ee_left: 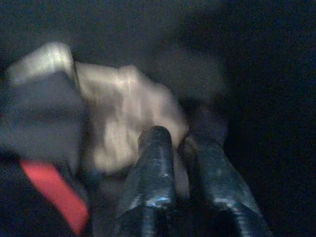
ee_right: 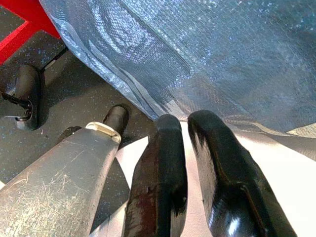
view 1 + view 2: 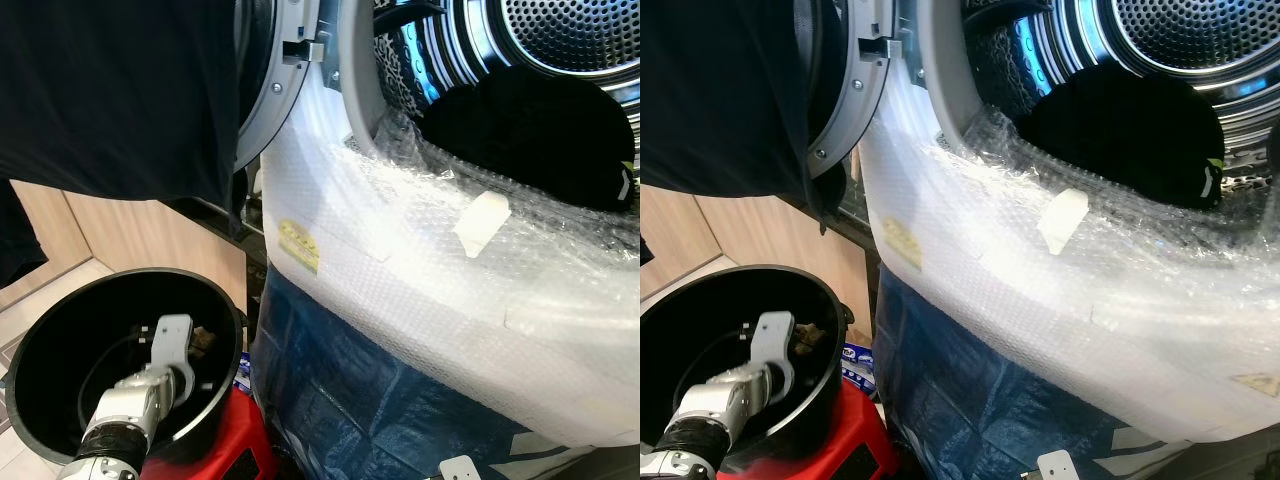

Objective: Clothes washing

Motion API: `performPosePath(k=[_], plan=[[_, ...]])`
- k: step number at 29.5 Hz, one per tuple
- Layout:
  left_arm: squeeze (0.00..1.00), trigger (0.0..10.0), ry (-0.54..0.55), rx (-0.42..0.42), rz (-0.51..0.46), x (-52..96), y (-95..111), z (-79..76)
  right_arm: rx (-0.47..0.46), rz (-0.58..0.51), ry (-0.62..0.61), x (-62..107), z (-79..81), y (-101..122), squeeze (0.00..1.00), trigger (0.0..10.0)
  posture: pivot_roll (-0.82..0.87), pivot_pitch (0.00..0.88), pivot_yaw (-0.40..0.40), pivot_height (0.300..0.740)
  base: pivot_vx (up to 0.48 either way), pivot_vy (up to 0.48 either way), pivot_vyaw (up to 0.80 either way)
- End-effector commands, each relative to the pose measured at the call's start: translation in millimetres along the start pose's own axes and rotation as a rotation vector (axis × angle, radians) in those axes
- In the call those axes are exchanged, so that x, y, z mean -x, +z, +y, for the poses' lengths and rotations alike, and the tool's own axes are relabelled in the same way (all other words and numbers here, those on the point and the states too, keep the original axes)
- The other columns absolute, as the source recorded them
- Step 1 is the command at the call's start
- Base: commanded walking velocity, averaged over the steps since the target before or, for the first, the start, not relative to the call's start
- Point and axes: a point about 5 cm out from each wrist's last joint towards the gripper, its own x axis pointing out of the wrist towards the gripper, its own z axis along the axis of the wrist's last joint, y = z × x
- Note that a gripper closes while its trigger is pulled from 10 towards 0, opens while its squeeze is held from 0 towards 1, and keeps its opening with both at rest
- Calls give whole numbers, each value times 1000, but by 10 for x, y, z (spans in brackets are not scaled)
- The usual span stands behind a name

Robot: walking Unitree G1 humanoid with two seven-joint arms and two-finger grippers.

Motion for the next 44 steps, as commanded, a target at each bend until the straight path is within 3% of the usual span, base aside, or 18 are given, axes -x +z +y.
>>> performPosePath(k=[1, 3, 7, 11, 12, 13, 14, 15, 16, 17, 18, 19, 24, 30, 34, 39, 44], plan=[[0, 0, -1, 33, -12, 22, -3, -17, 12, 17, -8, 10, -43, -38, 0, 10000, 122, 24, -140, 740, 0, 0, 0], [0, 0, -37, 88, -116, 117, 194, -64, 14, 16, -7, 9, -40, -30, 0, 10000, 128, 20, -142, 740, 0, 0, 0], [0, 0, -141, 120, -233, 346, 459, -172, 22, 15, -2, 7, -39, -21, 0, 10000, 135, 17, -143, 740, 0, 0, 0], [0, 0, -162, 116, -254, 436, 513, -190, 28, 16, 1, 7, -37, -17, 0, 10000, 145, 15, -144, 740, 0, 0, 0], [0, 0, -163, 104, -251, 460, 509, -174, 31, 16, 3, 6, -33, -14, 0, 10000, 145, 15, -144, 740, 0, 0, 0], [0, 0, -187, 39, -212, 510, 454, -177, 39, 14, 10, 1, -15, 0, 0, 10000, 157, 10, -144, 740, 0, 0, 0], [0, 0, -187, 39, -212, 510, 454, -177, 39, 14, 10, 1, -15, 0, 0, 10000, 157, 10, -144, 740, 0, 0, 0], [0, 0, -194, -52, -153, 518, 354, -188, 44, 13, 15, -2, 1, 11, 0, 10000, 160, 11, -143, 740, 0, 0, 0], [0, 3412, -186, -77, -128, 525, 315, -189, 44, 12, 17, -3, 6, 14, 0, 10000, 160, 11, -143, 740, 0, 0, 0], [0, 10000, -174, -81, -109, 526, 286, -183, 44, 12, 18, -4, 12, 17, 0, 10000, 160, 11, -143, 740, 0, 0, 0], [0, 10000, -174, -81, -109, 526, 286, -183, 44, 12, 18, -4, 12, 17, 0, 10000, 160, 11, -143, 740, 0, 0, 0], [1000, 10000, -135, -76, -53, 532, 222, -151, 44, 10, 24, -7, 23, 25, 0, 10000, 156, 6, -139, 740, 0, 0, 0], [1000, 10000, -2, -69, 23, 498, 130, 48, 42, 9, 32, -8, 38, 27, 0, 10000, 152, 1, -137, 740, 0, 0, 0], [1000, 10000, 116, -120, 2, 470, 223, 226, 39, 13, 31, -4, 23, 8, 0, 10000, 149, 8, -141, 740, 0, 0, 0], [1000, 10000, 135, -90, 9, 410, 231, 246, 35, 16, 28, -2, 18, -2, 0, 10000, 138, 14, -138, 740, 0, 0, 0], [1000, 10000, 138, -179, 31, 315, 167, 266, 30, 16, 29, -3, 27, -6, 0, 10000, 135, 20, -143, 740, 0, 0, 0], [1000, 10000, 124, -197, 10, 284, 242, 222, 26, 14, 24, 0, 8, -7, 0, 10000, 118, 25, -152, 740, 0, 0, 0]])
